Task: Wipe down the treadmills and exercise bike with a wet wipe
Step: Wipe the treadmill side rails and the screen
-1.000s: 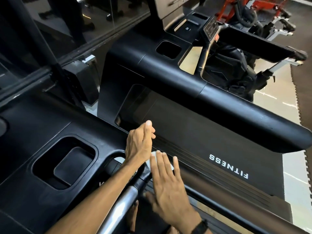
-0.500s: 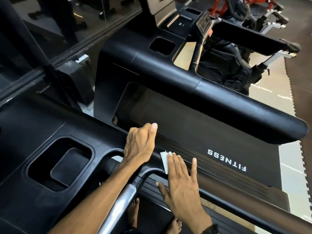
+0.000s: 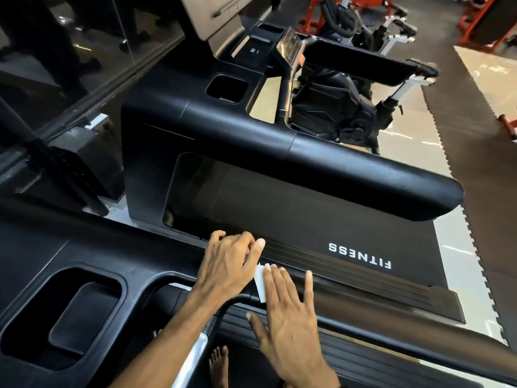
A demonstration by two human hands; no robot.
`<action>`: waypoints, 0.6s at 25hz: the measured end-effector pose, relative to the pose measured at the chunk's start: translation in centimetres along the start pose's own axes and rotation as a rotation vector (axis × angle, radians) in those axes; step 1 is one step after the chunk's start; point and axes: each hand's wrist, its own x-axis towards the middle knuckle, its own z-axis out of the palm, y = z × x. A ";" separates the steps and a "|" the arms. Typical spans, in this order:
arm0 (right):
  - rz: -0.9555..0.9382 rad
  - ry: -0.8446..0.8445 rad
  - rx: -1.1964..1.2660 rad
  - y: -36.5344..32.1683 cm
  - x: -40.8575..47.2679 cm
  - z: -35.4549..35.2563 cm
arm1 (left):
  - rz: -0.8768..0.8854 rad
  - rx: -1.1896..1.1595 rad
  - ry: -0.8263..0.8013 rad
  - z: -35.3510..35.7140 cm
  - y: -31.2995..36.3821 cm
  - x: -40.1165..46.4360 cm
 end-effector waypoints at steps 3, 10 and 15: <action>0.059 -0.007 0.007 -0.5 0.0 -0.1 | -0.021 -0.051 0.015 0.3 -0.6 0.5; 0.216 -0.038 -0.002 -0.3 -1.2 -0.3 | 0.002 0.014 -0.085 0.7 -0.9 0.6; 0.199 -0.031 -0.017 1.1 -2.4 -0.1 | 0.006 0.067 -0.124 0.7 -0.8 0.6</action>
